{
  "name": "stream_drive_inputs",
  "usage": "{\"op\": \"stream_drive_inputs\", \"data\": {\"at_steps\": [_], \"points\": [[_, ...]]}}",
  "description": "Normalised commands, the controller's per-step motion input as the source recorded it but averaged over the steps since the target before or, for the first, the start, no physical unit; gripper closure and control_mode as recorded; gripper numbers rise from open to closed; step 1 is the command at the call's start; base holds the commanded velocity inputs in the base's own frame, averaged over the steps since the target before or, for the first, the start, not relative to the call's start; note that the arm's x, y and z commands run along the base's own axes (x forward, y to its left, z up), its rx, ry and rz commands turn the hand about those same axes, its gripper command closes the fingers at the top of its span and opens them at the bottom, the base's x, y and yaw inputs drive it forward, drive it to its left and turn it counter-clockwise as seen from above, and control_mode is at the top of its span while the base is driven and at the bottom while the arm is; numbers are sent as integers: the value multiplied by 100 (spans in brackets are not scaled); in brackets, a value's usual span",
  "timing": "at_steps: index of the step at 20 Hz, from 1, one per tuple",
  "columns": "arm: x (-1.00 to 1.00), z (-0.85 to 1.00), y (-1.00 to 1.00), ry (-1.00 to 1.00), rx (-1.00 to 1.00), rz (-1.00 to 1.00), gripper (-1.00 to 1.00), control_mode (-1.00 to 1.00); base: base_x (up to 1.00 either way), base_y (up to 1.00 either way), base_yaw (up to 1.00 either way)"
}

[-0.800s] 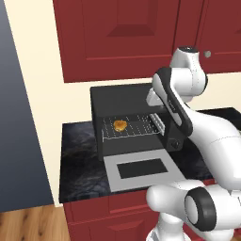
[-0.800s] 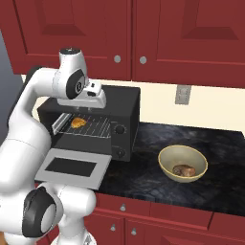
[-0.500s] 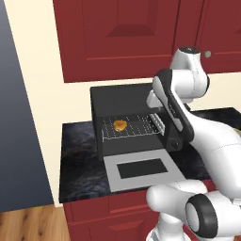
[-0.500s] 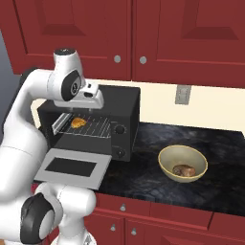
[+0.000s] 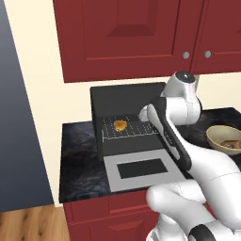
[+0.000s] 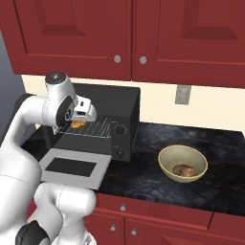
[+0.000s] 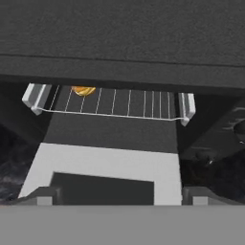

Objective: Pick up the heated bread from the toaster oven and place it in the bowl. Then move the bread bowl to the dining counter.

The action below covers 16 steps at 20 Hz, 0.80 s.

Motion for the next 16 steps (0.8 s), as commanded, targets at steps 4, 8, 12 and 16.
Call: {"op": "stream_drive_inputs", "data": {"at_steps": [4, 8, 12, 16], "points": [[11, -71, 23, -30, 6, -1, -100, -100, 0, 0, 0], [11, -50, 17, -25, 4, -3, -100, -100, 0, 0, 0], [24, -29, 13, -16, 0, -3, -100, -100, 0, 0, 0], [29, -20, 3, -5, 0, -2, -100, -100, 0, 0, 0]]}}
